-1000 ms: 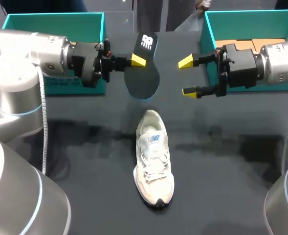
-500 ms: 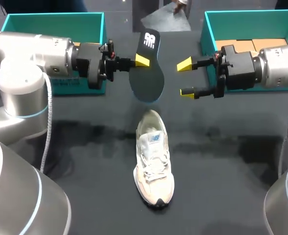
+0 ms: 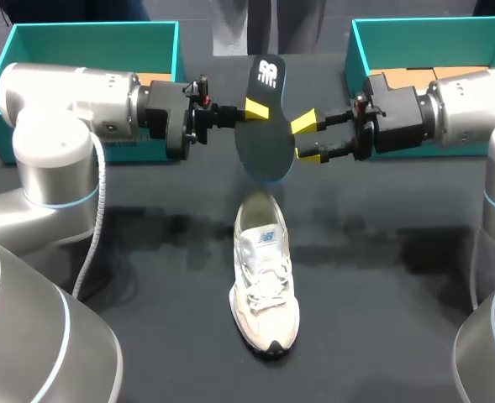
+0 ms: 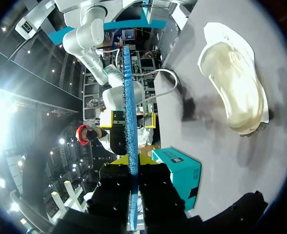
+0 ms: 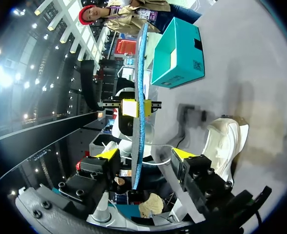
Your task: Take the shoe out of the shoebox, open the shoe tongue, remove and reinsert the insole, then place the shoe into the shoebox
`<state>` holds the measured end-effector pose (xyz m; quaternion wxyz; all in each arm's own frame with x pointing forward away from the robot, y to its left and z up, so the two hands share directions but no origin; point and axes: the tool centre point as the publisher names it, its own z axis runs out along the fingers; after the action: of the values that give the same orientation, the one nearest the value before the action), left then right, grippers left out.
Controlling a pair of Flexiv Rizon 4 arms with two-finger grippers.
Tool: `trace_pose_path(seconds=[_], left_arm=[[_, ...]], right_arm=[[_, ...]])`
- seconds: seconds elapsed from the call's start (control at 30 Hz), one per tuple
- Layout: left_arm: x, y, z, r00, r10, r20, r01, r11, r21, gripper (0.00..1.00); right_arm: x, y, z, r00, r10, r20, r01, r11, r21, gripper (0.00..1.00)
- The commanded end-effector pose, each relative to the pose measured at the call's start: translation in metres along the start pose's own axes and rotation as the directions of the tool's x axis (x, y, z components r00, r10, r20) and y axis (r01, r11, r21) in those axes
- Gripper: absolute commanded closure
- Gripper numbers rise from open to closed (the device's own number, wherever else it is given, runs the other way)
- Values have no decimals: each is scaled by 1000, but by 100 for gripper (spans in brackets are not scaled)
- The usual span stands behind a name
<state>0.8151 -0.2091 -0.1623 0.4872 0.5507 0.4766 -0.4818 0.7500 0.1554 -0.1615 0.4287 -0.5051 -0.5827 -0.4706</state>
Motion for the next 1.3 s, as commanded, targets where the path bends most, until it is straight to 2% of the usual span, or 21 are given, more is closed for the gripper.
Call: trace_pose_path(seconds=[0.03,0.17,0.4,0.53,0.8,1.0,1.3], left_arm=[[0,-1,7,1000,12,-4,-12,1000,-12,100],[0,-1,10,999,32,-13,-33,999,-26,100],[-1,-1,12,999,40,-3,-40,999,-33,100],[-2,0,12,999,43,6,-43,998,-40,100],[-2,1,13,998,54,27,-52,997,-61,100],[-2,-1,14,997,71,38,-68,996,-64,100],[-2,-2,16,996,76,45,-73,995,-69,100]], right_arm=[[0,8,9,1000,1,1,-1,1000,16,45],[3,8,13,1000,-7,-11,7,1000,18,46],[7,7,20,1000,-20,-7,20,999,33,56],[7,8,22,1000,-25,-10,26,999,38,57],[7,9,27,999,-29,-27,30,999,38,69],[6,9,29,999,-24,-35,25,999,31,70],[3,10,30,999,-22,-45,23,999,22,87]])
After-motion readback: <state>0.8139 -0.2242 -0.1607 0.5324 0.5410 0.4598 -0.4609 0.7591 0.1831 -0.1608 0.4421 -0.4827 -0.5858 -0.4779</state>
